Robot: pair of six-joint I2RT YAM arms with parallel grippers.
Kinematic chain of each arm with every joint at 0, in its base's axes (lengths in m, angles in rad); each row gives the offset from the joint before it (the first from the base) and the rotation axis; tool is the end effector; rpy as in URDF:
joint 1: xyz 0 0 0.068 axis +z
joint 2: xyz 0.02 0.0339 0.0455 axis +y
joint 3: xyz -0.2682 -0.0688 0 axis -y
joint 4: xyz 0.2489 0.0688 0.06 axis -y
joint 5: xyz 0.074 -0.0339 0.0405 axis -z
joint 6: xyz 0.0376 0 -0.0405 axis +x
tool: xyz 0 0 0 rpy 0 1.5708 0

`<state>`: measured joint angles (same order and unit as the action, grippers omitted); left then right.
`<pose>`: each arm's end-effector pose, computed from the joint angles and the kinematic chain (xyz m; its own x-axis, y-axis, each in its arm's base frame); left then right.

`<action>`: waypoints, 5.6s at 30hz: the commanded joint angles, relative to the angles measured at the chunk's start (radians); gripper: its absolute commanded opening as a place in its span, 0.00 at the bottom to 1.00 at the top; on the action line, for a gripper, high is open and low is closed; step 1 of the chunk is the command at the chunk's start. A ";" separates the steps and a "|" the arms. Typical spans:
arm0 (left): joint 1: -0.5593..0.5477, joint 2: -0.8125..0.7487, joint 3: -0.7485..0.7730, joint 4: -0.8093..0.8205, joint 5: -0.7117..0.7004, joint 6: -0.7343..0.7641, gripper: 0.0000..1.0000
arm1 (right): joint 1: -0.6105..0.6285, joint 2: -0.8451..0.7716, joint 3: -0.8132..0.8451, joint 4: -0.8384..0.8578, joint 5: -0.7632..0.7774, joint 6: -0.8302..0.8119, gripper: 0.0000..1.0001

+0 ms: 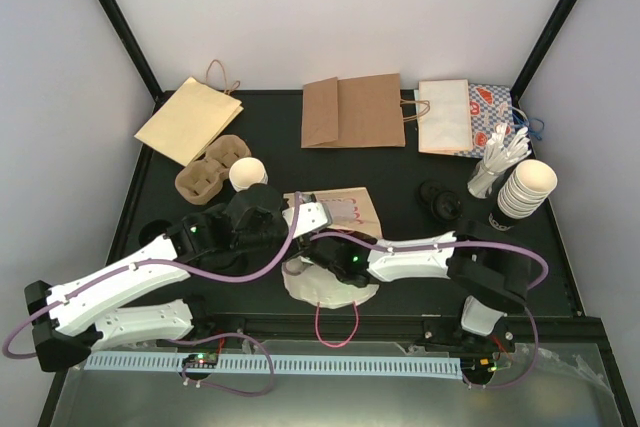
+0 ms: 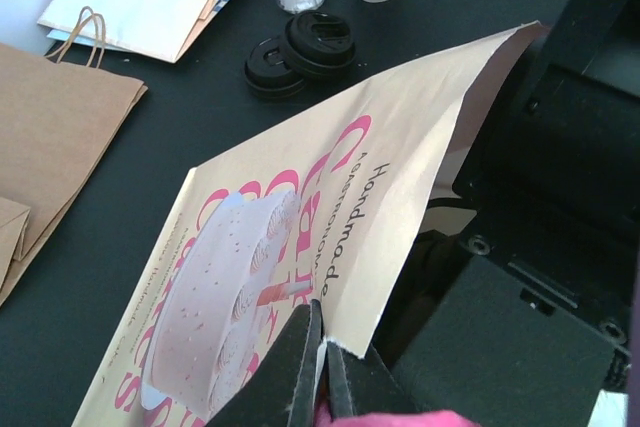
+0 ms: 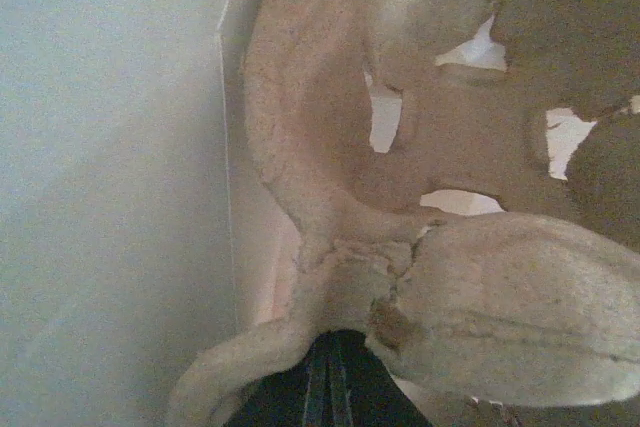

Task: Pack the takeout coffee

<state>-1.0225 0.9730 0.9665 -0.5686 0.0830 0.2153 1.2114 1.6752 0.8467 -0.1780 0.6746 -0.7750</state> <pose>0.1078 -0.1824 0.3329 -0.0875 0.5518 -0.8294 0.9268 0.3503 0.1352 0.1330 0.2873 0.1500 0.2170 -0.9761 -0.0128 -0.6463 -0.1338 -0.7513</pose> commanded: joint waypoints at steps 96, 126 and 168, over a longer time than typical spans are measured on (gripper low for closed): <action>0.275 0.276 0.323 -0.238 0.375 -0.225 0.02 | 0.059 -0.692 0.295 -0.567 -0.227 0.102 0.01; 0.357 0.242 0.191 0.093 0.231 -0.963 0.02 | -0.373 -0.505 0.744 -1.084 -0.294 1.297 0.79; 0.158 -0.060 0.239 -0.248 -0.183 -1.009 0.82 | -0.605 -0.646 0.612 -0.931 -0.395 1.242 0.82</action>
<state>-0.8600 0.9813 1.1442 -0.7063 -0.1116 -0.8871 0.6140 1.0481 1.4761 -1.1378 0.2794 0.4728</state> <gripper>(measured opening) 0.820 0.820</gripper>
